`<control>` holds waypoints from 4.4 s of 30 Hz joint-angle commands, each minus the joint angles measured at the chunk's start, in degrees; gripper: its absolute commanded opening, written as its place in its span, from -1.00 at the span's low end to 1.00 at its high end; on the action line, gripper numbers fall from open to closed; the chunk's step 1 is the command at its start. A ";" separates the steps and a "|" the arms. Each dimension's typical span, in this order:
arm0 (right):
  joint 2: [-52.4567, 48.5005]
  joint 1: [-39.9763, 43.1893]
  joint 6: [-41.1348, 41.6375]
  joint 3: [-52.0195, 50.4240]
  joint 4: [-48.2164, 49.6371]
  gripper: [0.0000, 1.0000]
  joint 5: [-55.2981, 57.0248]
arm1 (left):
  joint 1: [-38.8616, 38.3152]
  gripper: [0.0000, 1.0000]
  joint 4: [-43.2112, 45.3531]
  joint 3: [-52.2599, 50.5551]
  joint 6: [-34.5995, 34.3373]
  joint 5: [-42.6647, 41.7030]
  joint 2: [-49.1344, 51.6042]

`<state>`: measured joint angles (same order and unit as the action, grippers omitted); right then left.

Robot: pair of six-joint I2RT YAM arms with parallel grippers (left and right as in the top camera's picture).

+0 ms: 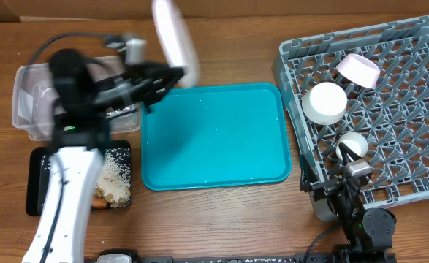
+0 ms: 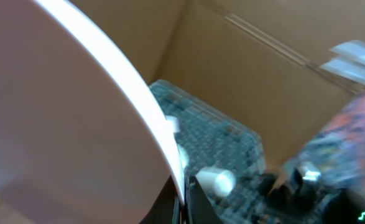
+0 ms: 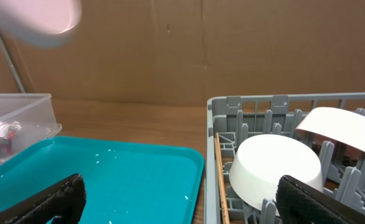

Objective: Sort waste into correct bins and load items into the dishwasher

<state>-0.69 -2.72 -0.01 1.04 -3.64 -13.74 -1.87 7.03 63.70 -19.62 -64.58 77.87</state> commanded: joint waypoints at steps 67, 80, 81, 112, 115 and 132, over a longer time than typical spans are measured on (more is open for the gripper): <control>0.52 0.17 0.24 -0.59 0.37 1.00 -0.31 | -3.48 1.00 -83.73 28.02 5.29 65.61 -27.93; 0.52 0.17 0.24 -0.59 0.37 1.00 -0.31 | -4.11 1.00 -85.24 22.34 8.44 70.75 -31.80; 0.52 0.17 0.24 -0.59 0.37 1.00 -0.31 | -4.09 1.00 -81.92 19.91 9.55 70.73 -32.65; 0.52 0.17 0.24 -0.59 0.37 1.00 -0.31 | -2.99 1.00 -10.36 -63.43 14.88 66.45 -77.66; 0.52 0.17 0.24 -0.59 0.37 1.00 -0.31 | -3.02 1.00 -11.26 -63.43 14.93 66.45 -77.55; 0.52 0.17 0.24 -0.59 0.37 1.00 -0.31 | -3.02 1.00 -11.26 -63.43 14.91 66.45 -77.53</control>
<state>-0.62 -2.70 -0.01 1.04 -3.64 -13.72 -5.10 -4.29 0.47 -5.56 2.31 0.86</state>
